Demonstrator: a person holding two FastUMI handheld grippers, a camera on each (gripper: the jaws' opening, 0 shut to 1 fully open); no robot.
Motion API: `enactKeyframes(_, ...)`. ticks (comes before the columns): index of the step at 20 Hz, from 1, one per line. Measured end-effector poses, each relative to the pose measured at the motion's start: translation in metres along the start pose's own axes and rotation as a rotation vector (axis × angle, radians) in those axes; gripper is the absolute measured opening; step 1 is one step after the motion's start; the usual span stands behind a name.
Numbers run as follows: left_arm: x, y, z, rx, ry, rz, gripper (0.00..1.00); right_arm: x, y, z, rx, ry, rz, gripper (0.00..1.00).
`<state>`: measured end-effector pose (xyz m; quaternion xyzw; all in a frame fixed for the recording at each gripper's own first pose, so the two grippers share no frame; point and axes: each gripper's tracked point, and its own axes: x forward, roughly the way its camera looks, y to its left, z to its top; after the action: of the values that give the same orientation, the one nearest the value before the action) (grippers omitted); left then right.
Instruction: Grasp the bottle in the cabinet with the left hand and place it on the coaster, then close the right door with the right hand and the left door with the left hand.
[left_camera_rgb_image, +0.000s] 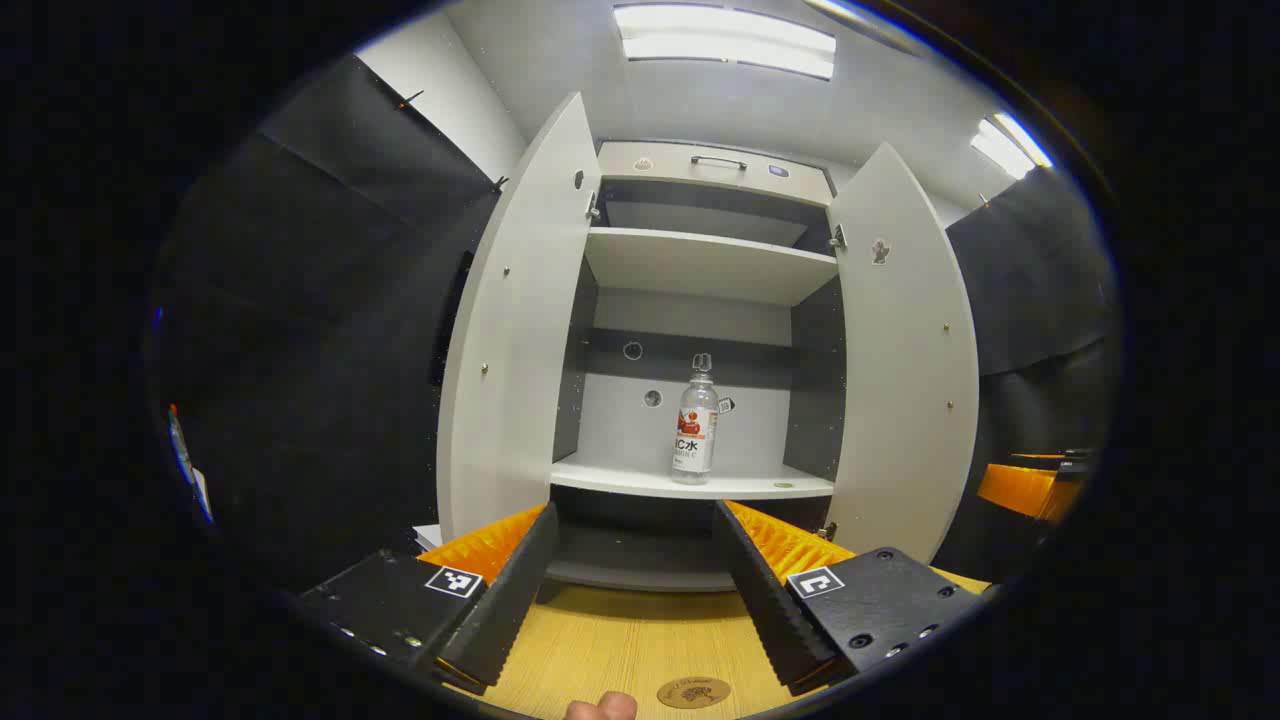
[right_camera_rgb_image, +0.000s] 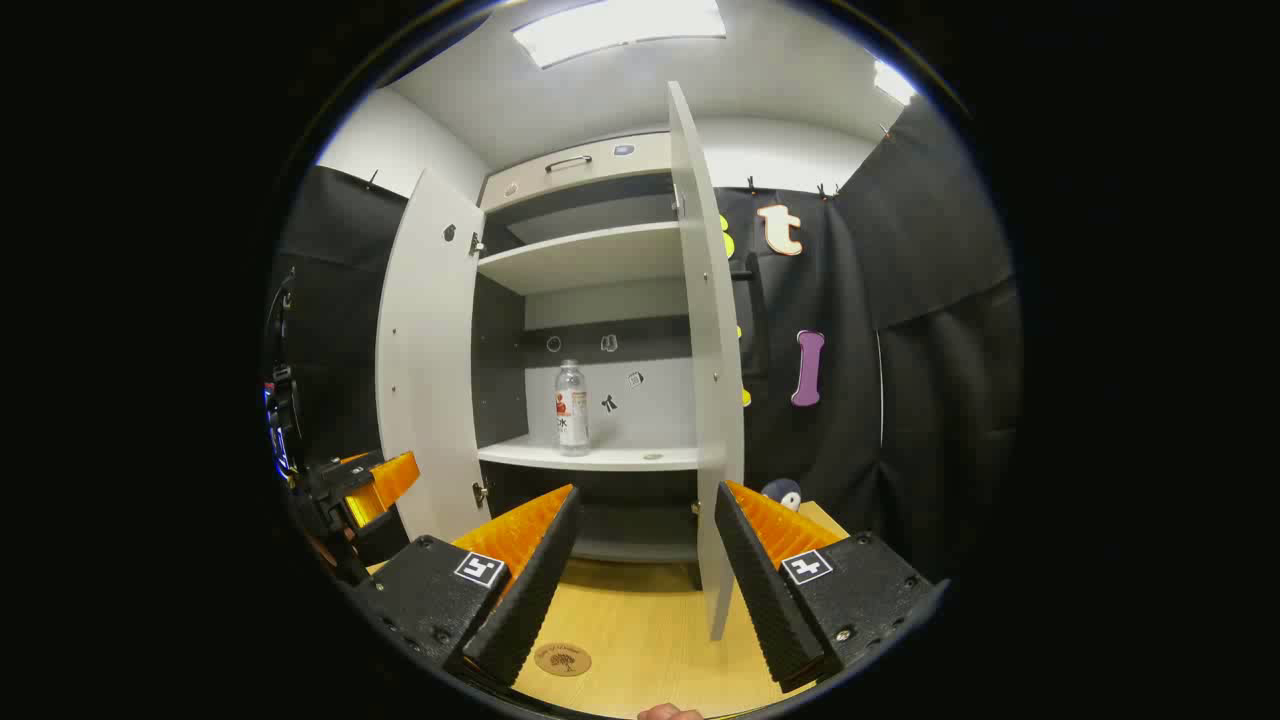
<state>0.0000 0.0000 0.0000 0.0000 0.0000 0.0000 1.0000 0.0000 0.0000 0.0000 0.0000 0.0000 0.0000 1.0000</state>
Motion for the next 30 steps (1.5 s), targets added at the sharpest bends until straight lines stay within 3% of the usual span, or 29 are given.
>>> enactKeyframes(2, 0.002, -0.001, -0.002, 0.002, -0.002, -0.005, 0.95, 0.003, 0.002, -0.003, -0.011, 0.005, -0.001, 0.83)
enactKeyframes(5, 0.007, -0.002, -0.002, 0.005, -0.006, -0.012, 0.95, 0.008, 0.006, -0.006, -0.007, 0.017, 0.003, 0.83)
enactKeyframes(6, 0.008, -0.001, -0.003, 0.008, -0.006, -0.013, 0.99, 0.008, 0.007, -0.007, -0.006, 0.017, 0.002, 0.83)
enactKeyframes(9, 0.011, 0.003, -0.003, 0.016, -0.014, -0.009, 0.99, 0.011, 0.009, -0.007, -0.017, 0.015, -0.003, 0.83)
enactKeyframes(10, 0.012, 0.004, -0.002, 0.017, -0.015, -0.010, 0.95, 0.012, 0.010, -0.008, -0.018, 0.016, -0.002, 0.83)
enactKeyframes(12, 0.013, 0.006, -0.001, 0.021, -0.019, -0.010, 0.99, 0.012, 0.012, -0.008, -0.019, 0.016, -0.001, 0.83)
enactKeyframes(13, 0.014, 0.007, -0.002, 0.024, -0.019, -0.009, 0.95, 0.012, 0.012, -0.009, -0.019, 0.019, -0.002, 0.83)
enactKeyframes(21, 0.023, 0.008, -0.003, 0.002, -0.020, -0.024, 0.95, 0.011, 0.015, -0.016, -0.023, 0.039, -0.013, 0.83)
enactKeyframes(23, 0.035, 0.003, -0.001, -0.003, -0.019, -0.049, 0.95, 0.012, 0.014, -0.016, -0.024, 0.045, -0.018, 0.83)
enactKeyframes(24, 0.043, -0.003, -0.003, -0.010, -0.008, -0.075, 0.99, 0.011, 0.013, -0.018, -0.028, 0.048, -0.020, 0.83)
enactKeyframes(30, 0.117, -0.036, 0.004, 0.000, 0.004, -0.168, 0.95, 0.012, 0.011, -0.018, -0.032, 0.051, -0.031, 0.83)
